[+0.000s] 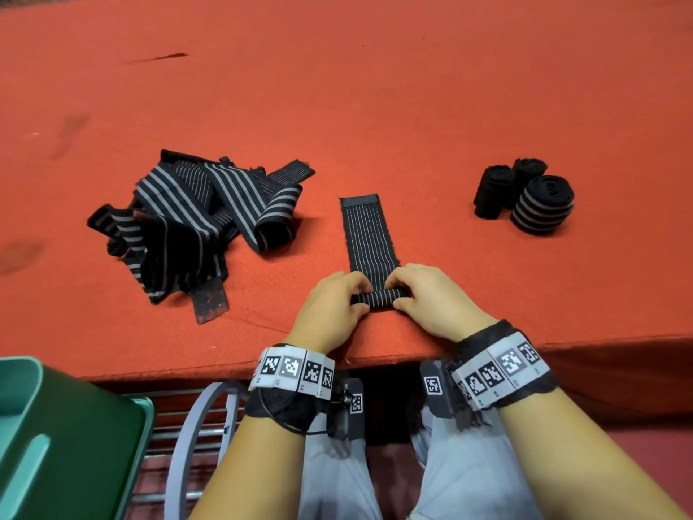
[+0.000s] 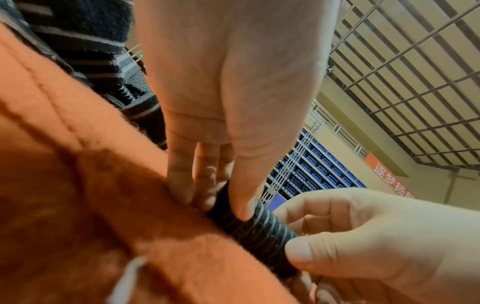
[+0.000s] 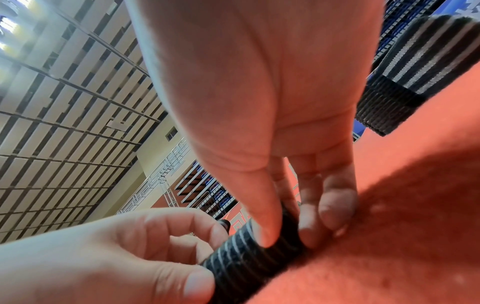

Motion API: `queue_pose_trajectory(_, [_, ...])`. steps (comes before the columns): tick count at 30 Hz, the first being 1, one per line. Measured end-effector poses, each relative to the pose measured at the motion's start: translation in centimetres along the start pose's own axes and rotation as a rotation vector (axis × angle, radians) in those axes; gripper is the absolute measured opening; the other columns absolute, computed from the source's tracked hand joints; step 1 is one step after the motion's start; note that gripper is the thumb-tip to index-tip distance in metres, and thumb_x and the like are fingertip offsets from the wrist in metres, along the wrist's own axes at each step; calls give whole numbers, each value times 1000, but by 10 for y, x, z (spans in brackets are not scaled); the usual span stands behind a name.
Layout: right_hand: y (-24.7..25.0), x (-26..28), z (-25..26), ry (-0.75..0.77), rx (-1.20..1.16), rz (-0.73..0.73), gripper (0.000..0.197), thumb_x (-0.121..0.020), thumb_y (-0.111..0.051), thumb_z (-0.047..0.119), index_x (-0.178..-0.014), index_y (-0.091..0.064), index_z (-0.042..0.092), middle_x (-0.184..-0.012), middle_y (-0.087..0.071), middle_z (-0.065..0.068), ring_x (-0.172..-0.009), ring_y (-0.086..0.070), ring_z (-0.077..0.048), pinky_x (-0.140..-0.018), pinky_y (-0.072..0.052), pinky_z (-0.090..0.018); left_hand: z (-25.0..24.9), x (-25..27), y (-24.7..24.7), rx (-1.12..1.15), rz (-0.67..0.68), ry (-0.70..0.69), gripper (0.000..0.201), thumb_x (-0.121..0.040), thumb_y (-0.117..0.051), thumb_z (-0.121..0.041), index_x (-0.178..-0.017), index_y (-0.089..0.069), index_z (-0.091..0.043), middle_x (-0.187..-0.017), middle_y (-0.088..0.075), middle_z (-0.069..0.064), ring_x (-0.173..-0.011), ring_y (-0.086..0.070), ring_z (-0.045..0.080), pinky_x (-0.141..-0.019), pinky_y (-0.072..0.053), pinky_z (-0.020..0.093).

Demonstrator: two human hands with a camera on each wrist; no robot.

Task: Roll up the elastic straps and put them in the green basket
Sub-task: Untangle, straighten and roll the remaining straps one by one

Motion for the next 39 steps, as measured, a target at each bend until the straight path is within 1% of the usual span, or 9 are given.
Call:
queue_pose_trajectory(4, [6,9,-1,-25,-110,57,21,-86,-71,19,-101,-58,27,-81,-57,11,-73,-52,-8,-70,-43,-32,-1,5,5,72,54,19,19,-85,-74,-22,-101,-65,-26,-97,-64,-6,-89,-59,12,-80,-45,28])
queue_pose_trajectory(10, [2,13,-3,-28,-122,172,17,-86,-72,21,-97,-60,26,-82,-56,12,-70,-49,0,-64,-38,-22,1,10,5,149,173,49,15,-84,-76,-20,-90,-64,-27,-82,-65,-6,-73,-58,10,-69,-47,27])
queue_pose_trajectory(15, [-1,10,-3,-20,-54,129,12,-88,-69,23,-93,-61,29,-89,-49,15,-87,-49,-10,-78,-36,-28,0,8,6,81,64,25,16,-81,-79,-23,-93,-68,-24,-92,-55,-7,-86,-57,13,-81,-47,31])
queue_pose_trajectory(18, [-1,7,-4,-28,-37,96,5,-91,-66,24,-96,-65,25,-90,-46,13,-92,-49,-12,-82,-37,-29,-4,8,11,72,-12,-25,27,-80,-79,-24,-102,-65,-28,-102,-48,-13,-83,-55,7,-79,-49,31])
queue_pose_trajectory(23, [-2,4,-5,-51,-14,83,7,-94,-63,26,-99,-67,25,-99,-49,8,-97,-52,-14,-87,-42,-32,-11,5,5,59,43,-123,41,-77,-80,-21,-114,-64,-28,-115,-51,-18,-93,-53,1,-92,-48,33])
queue_pose_trajectory(28, [-1,4,-7,-63,-29,10,15,-92,-66,28,-106,-62,27,-96,-47,10,-98,-53,-15,-87,-45,-35,-6,5,-1,21,62,-94,38,-77,-80,-22,-112,-67,-28,-113,-53,-16,-102,-54,6,-97,-46,34])
queue_pose_trajectory(33, [1,4,-5,-32,-39,-15,39,-90,-67,25,-128,-56,26,-121,-51,7,-98,-55,-12,-92,-48,-38,-4,5,0,46,54,-79,35,-78,-80,-24,-110,-67,-27,-109,-55,-14,-99,-55,8,-94,-47,36])
queue_pose_trajectory(36, [-1,2,-2,-16,-16,18,36,-93,-63,21,-129,-58,21,-124,-58,3,-113,-55,-16,-100,-44,-37,-4,6,0,42,53,-70,34,-79,-79,-24,-111,-68,-26,-105,-54,-13,-98,-54,8,-93,-46,35])
queue_pose_trajectory(39, [-1,3,0,-15,-7,22,30,-94,-62,20,-124,-63,19,-118,-61,2,-112,-55,-17,-99,-43,-34,-3,5,0,43,46,-72,35,-80,-79,-24,-112,-66,-25,-103,-56,-12,-98,-54,8,-92,-46,34])
Point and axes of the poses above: each hand's wrist, its own x-axis away from the middle knuckle, its own y-axis out of the back of the hand, z = x × y, the point moved 7 cm from there along -x, towards the middle knuckle
